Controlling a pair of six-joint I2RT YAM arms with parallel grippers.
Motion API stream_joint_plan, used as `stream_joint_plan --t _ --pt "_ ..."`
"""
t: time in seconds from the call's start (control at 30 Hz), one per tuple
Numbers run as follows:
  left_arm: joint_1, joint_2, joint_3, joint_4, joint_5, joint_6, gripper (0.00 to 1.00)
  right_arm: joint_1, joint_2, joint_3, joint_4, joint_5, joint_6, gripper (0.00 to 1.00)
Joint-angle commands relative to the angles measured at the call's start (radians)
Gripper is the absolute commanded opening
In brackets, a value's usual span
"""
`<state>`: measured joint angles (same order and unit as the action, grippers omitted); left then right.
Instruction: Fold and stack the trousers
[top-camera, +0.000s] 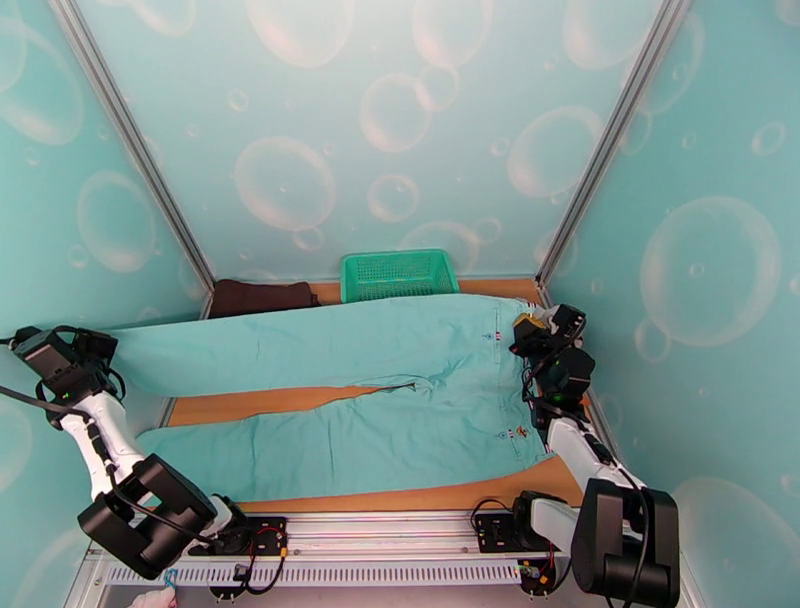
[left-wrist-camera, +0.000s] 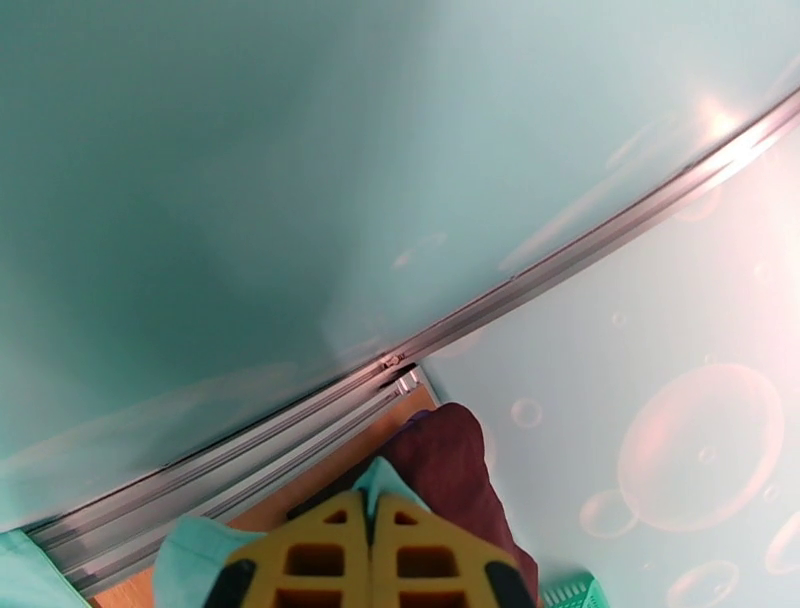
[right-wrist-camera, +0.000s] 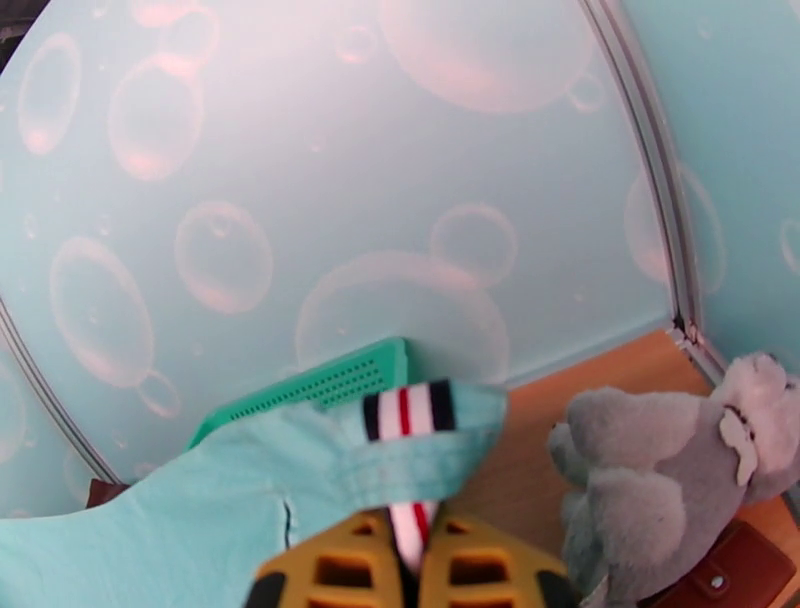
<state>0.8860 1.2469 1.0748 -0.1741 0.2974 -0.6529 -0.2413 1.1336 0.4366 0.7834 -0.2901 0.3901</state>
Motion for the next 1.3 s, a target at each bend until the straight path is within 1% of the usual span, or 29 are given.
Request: stream_joint_plan --t 0.0,0.03,0.13,0.2,0.27,0.37,0.43,0.5,0.6,0.7,0.8,0.9,0.97,1.0,1.07,1.13,1.2,1.27 --pt "0.071 -0.041 -0.068 0.046 -0.04 -0.1 0.0 -0.023 -0.008 -0.046 0.114 -0.013 -0.051 0.0" --pt "0.081 -0.052 -0.092 0.063 -0.036 -0.113 0.0 -0.033 -0.006 -0.068 0.143 -0.021 -0.034 0.0" --pt "0.116 -0.077 -0.142 0.085 -0.034 -0.126 0.0 -0.092 0.011 -0.115 0.245 -0.102 0.027 0.0" --pt "0.145 -0.089 -0.169 0.107 -0.004 -0.137 0.0 -0.146 0.015 -0.134 0.291 -0.155 0.086 0.0" --pt "0.153 -0.088 -0.179 0.13 0.015 -0.139 0.0 -0.191 0.024 -0.171 0.407 -0.157 0.132 0.0" --pt "0.153 -0.046 -0.16 0.173 0.069 -0.153 0.0 -0.204 0.092 -0.206 0.641 -0.154 0.138 0.0" --pt "0.153 0.006 -0.117 0.185 0.124 -0.181 0.0 -0.204 0.172 -0.166 0.749 -0.231 0.136 0.0" --pt "0.153 0.046 -0.073 0.186 0.163 -0.192 0.0 -0.204 0.237 -0.121 0.819 -0.307 0.169 0.0" --pt "0.153 0.07 -0.034 0.211 0.202 -0.195 0.0 -0.203 0.342 -0.077 0.947 -0.343 0.226 0.0" --pt "0.154 0.078 -0.015 0.213 0.22 -0.189 0.0 -0.192 0.371 -0.055 0.947 -0.37 0.183 0.0" --pt "0.153 0.08 -0.015 0.228 0.253 -0.188 0.0 -0.185 0.353 -0.089 0.943 -0.324 0.126 0.0" --pt "0.153 0.087 -0.017 0.263 0.301 -0.202 0.0 -0.19 0.31 -0.095 0.856 -0.294 0.077 0.0" --pt "0.15 0.1 -0.005 0.304 0.351 -0.227 0.0 -0.191 0.278 -0.061 0.763 -0.29 0.045 0.0" --pt "0.143 0.107 0.011 0.298 0.374 -0.229 0.0 -0.191 0.264 -0.043 0.734 -0.289 0.029 0.0" --pt "0.129 0.104 0.032 0.293 0.414 -0.217 0.0 -0.194 0.253 -0.026 0.734 -0.299 0.032 0.0" --pt "0.115 0.07 0.029 0.262 0.403 -0.193 0.0 -0.194 0.243 -0.029 0.758 -0.32 0.046 0.0" --pt "0.111 0.035 0.018 0.201 0.35 -0.174 0.0 -0.196 0.242 -0.043 0.766 -0.345 0.043 0.0" --pt "0.108 0.003 -0.012 0.175 0.31 -0.164 0.0 -0.197 0.251 -0.066 0.806 -0.388 0.037 0.0"
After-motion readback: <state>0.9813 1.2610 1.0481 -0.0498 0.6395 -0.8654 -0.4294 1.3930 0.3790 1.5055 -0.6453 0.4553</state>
